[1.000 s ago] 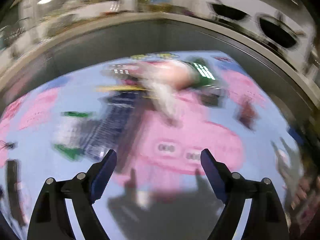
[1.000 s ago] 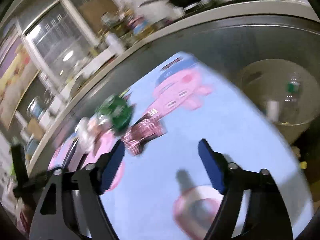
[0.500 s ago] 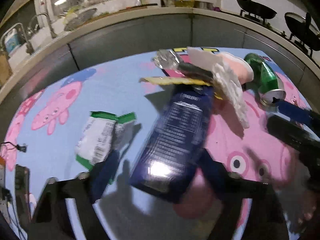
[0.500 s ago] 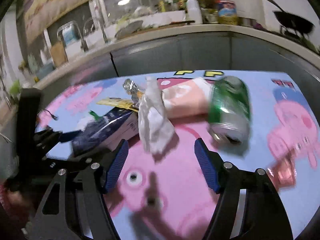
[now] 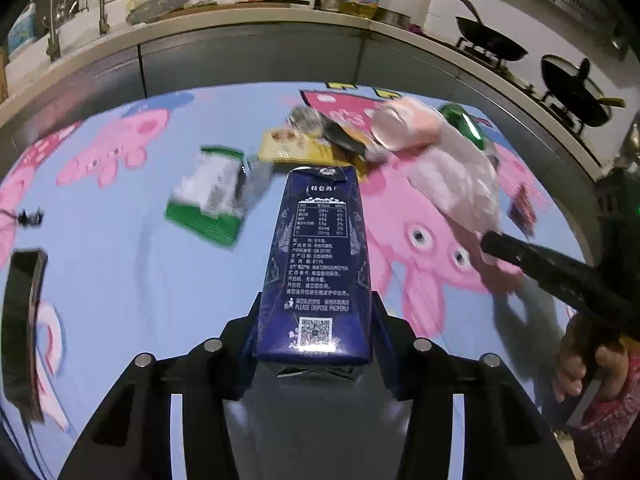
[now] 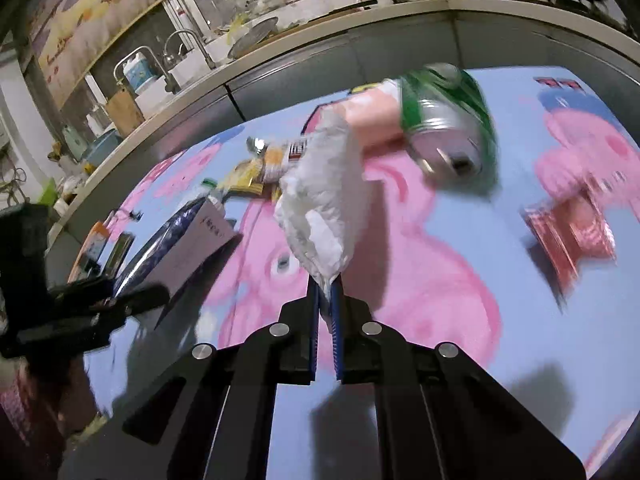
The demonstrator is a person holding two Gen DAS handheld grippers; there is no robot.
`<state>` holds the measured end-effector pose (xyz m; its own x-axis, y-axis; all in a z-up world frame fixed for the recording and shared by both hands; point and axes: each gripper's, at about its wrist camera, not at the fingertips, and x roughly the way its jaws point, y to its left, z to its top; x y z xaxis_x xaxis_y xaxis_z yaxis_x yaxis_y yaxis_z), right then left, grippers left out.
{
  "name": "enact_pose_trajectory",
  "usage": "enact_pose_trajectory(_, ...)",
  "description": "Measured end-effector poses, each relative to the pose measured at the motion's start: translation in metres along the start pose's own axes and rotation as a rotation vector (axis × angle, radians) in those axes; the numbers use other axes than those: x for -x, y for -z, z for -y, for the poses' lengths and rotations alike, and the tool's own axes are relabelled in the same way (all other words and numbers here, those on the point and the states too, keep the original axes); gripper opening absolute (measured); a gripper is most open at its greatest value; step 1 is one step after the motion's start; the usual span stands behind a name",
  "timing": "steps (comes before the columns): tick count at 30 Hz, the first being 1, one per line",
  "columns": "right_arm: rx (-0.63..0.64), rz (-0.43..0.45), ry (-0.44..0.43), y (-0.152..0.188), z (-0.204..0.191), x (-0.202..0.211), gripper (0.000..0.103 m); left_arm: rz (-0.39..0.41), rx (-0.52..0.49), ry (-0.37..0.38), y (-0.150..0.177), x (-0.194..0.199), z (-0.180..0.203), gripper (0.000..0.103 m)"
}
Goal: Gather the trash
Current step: 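Grasp the dark blue carton with left gripper while right grasps the tissue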
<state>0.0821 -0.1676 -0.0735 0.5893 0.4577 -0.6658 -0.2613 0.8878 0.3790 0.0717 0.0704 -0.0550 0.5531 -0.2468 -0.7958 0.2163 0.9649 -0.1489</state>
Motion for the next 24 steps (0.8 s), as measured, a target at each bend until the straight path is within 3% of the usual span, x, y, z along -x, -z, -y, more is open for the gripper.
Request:
enact_pose_trajectory(5,-0.008,0.005,0.054,0.046,0.0,0.035,0.011,-0.037,-0.009,0.032,0.025,-0.001,0.011,0.05)
enact_pose_trajectory(7,-0.006,0.011,0.076,0.056,0.0,0.041,0.036,-0.042,-0.026,0.01,0.03,-0.003,0.018,0.061)
enact_pose_trajectory(8,-0.014,0.023,0.088,0.061,0.0,0.045,0.064,-0.042,-0.028,0.003,0.03,-0.003,0.019,0.068)
enact_pose_trajectory(9,-0.023,0.046,0.099,0.065,0.002,0.05,0.071,-0.036,-0.025,-0.002,0.03,-0.003,0.02,0.072)
enact_pose_trajectory(14,-0.048,0.08,0.122,0.071,0.007,0.057,0.071,0.006,-0.014,-0.014,0.027,0.011,0.02,0.083)
enact_pose_trajectory(24,-0.059,0.082,0.14,0.046,0.011,0.038,0.071,-0.021,-0.01,-0.075,0.022,-0.005,0.026,0.085)
